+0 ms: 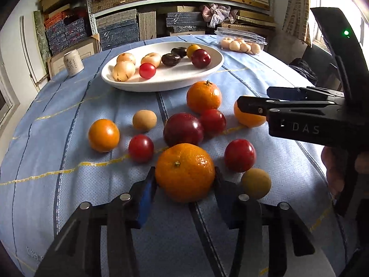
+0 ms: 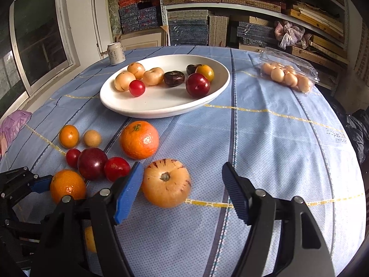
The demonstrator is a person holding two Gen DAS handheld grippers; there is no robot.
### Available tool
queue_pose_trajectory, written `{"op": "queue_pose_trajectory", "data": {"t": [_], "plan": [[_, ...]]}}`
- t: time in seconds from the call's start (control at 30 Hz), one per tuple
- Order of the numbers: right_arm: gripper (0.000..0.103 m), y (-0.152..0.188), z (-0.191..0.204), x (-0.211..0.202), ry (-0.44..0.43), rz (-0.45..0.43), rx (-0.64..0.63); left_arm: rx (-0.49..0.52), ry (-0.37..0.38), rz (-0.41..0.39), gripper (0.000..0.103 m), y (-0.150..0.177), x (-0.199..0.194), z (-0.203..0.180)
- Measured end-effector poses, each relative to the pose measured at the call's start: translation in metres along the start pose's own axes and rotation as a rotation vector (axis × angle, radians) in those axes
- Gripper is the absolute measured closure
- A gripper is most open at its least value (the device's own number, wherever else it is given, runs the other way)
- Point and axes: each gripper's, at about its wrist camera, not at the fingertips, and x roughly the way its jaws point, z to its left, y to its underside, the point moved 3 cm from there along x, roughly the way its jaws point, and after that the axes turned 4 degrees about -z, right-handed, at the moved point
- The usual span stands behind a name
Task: Organize fruits
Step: 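Grasp the pale orange ribbed fruit with the right gripper while the left grasps a mandarin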
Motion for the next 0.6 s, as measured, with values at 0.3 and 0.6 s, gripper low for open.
{"op": "queue_pose_trajectory", "data": {"t": [0.3,0.6], "plan": [[0.038,0.002,0.006,0.001,-0.018,0.02,-0.021,-0.036,0.026,-0.003,0.056,0.001,-0.002,0.005],[0.054,0.005,0.017,0.006,-0.025,0.049,-0.082,-0.043,0.02,-0.002,0.056,0.002,-0.003,0.007]]}}
